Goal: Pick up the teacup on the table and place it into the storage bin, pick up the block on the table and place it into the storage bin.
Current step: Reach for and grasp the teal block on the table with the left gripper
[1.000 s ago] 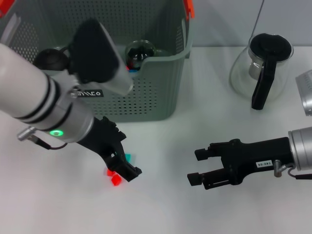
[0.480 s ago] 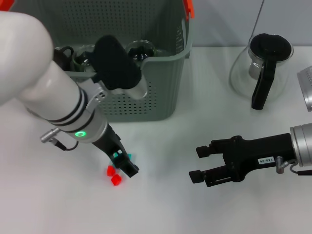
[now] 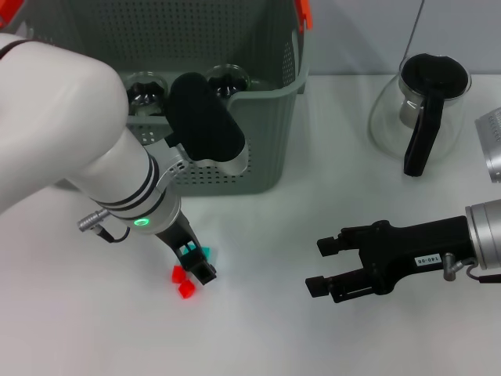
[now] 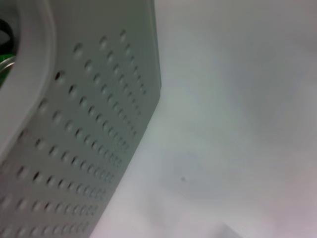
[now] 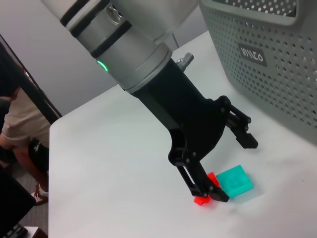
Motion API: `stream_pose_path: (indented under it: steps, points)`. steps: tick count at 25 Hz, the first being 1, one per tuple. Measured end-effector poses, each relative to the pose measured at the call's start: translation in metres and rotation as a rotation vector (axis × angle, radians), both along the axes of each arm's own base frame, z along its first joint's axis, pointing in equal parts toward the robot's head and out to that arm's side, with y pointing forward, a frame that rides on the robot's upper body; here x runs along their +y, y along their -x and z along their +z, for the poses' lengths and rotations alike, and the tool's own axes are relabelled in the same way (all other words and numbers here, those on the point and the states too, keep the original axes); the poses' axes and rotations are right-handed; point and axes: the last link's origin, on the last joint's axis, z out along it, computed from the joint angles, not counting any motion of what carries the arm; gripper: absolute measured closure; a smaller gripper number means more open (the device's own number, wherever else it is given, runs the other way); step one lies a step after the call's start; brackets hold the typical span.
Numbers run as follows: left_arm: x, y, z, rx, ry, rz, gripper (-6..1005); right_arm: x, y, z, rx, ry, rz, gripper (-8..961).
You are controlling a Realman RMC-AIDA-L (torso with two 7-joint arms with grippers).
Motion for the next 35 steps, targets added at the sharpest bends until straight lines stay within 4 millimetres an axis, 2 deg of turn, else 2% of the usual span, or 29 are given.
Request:
stream_pose_path:
  steps: [18,23,35]
  points:
    - [-0.001,0.008,-0.007,0.019,0.015,0.008,62,0.001,0.001,-0.001,-0.001,-0.004,0.006,68]
    - [0.0,0.008,-0.007,0.019,0.014,0.005,213,0.001,0.001,-0.001,-0.001,-0.004,0.006,69]
    - [-0.002,0.008,-0.011,0.028,0.024,-0.004,236,0.001,0.001,-0.002,0.0,-0.003,0.007,68]
